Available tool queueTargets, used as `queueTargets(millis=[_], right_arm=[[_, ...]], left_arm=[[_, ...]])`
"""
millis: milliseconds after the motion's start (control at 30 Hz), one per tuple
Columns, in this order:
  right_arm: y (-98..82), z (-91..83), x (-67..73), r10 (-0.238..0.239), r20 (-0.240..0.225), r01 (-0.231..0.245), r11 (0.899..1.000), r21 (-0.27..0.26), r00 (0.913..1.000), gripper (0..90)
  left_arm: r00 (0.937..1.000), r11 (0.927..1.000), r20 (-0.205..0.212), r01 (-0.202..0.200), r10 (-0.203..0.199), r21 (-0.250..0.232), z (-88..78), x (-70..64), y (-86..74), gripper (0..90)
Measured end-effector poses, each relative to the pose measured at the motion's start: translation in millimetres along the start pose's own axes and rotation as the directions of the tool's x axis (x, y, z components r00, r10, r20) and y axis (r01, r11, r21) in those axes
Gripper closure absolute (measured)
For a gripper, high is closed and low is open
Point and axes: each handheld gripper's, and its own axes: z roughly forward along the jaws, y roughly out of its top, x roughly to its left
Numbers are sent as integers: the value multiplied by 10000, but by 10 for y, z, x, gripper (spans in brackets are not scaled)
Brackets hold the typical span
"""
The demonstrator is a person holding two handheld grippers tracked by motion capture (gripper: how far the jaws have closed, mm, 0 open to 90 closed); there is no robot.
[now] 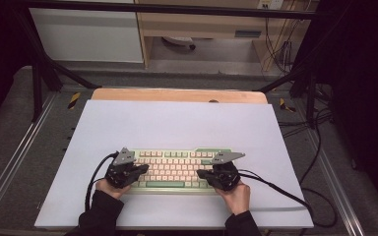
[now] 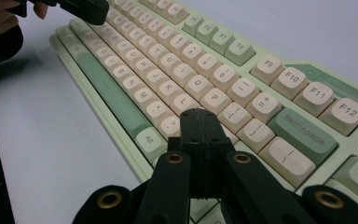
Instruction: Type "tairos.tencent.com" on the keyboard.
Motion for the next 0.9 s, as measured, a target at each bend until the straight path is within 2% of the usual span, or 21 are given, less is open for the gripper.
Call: queueTargets(millis=[300, 900], right_arm=[[57, 81, 28, -93, 11, 93, 10000, 5, 10000, 900], [236, 345, 77, -316, 166, 314, 9994, 137, 9994, 900]], left_arm=[[9999, 9999, -64, 130, -130, -74, -122, 51, -97, 897], [9995, 9996, -131, 273, -274, -67, -181, 105, -184, 896]])
